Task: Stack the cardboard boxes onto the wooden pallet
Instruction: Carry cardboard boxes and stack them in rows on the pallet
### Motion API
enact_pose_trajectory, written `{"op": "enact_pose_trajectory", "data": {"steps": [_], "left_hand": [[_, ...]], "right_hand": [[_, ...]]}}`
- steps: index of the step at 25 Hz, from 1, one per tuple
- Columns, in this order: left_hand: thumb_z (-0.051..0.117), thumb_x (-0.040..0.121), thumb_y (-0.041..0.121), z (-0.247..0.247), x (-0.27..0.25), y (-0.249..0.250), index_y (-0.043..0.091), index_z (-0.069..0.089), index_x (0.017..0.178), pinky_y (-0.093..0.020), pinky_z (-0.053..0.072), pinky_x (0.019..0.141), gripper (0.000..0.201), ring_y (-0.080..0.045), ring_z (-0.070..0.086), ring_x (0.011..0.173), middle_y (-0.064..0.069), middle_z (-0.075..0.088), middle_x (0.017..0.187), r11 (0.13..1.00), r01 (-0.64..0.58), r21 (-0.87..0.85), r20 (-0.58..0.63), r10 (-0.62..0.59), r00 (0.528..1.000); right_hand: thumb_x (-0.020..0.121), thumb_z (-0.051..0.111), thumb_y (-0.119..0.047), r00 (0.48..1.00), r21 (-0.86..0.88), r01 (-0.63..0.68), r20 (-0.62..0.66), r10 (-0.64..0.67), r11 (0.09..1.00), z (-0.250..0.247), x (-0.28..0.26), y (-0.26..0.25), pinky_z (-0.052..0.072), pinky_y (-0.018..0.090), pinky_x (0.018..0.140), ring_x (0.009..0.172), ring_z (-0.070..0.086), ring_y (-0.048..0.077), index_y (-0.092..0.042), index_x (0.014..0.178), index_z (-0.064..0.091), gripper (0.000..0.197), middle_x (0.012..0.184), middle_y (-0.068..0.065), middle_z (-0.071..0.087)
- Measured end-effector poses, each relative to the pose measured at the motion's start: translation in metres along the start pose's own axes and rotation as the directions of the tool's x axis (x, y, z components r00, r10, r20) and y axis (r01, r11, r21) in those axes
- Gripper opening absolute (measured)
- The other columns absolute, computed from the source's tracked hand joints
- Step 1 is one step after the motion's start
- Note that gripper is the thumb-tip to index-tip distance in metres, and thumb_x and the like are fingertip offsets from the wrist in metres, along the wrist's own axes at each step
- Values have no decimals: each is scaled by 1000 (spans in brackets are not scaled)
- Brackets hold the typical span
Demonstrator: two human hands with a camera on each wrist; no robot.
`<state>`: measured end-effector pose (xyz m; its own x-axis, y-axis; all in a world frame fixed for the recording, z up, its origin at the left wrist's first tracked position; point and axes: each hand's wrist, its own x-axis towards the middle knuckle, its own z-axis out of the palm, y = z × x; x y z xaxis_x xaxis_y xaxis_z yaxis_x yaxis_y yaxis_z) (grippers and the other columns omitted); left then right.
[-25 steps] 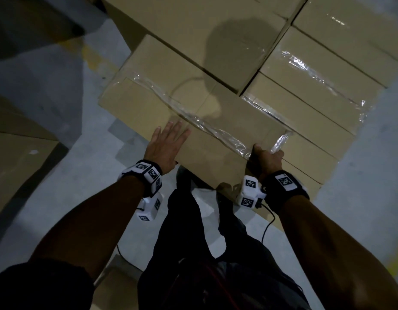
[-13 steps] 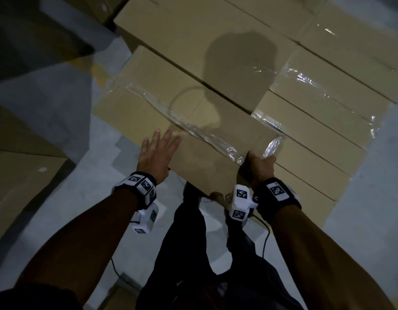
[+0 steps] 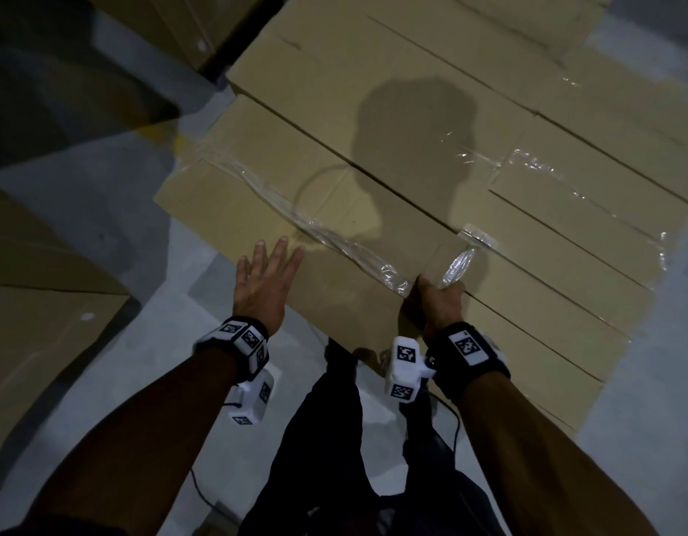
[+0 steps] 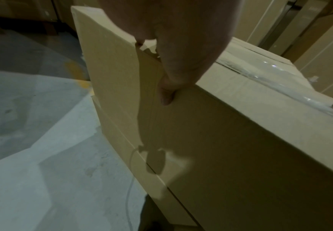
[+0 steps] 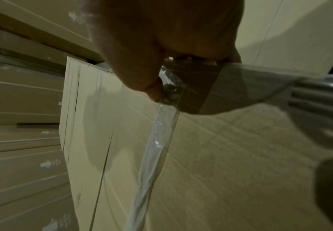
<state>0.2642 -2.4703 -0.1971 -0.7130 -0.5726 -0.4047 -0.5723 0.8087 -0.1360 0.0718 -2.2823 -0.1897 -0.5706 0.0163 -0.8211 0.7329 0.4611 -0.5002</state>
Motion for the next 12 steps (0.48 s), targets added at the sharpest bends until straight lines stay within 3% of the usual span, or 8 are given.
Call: {"op": "enact_pose_trajectory", "data": {"steps": [9, 12], "left_hand": [[62, 77, -13, 9, 11, -17, 31, 6, 158, -57, 24, 116, 108, -39, 11, 150, -2, 4, 166, 998, 33, -44, -65, -36, 997], [62, 81, -6, 8, 13, -18, 33, -2, 158, -55, 23, 117, 107, -38, 8, 151, -2, -1, 166, 999, 30, -30, -17, -31, 999]], "right_hand": [[94, 62, -25, 1000, 10, 15, 16, -16, 1000, 20, 3, -1, 52, 58, 96, 109, 61, 38, -16, 141, 25, 61, 122, 19, 56], [95, 61, -24, 1000, 7, 15, -1, -15, 1000, 19, 5, -1, 53, 55, 95, 107, 60, 35, -17, 142, 25, 59, 120, 16, 55]]}}
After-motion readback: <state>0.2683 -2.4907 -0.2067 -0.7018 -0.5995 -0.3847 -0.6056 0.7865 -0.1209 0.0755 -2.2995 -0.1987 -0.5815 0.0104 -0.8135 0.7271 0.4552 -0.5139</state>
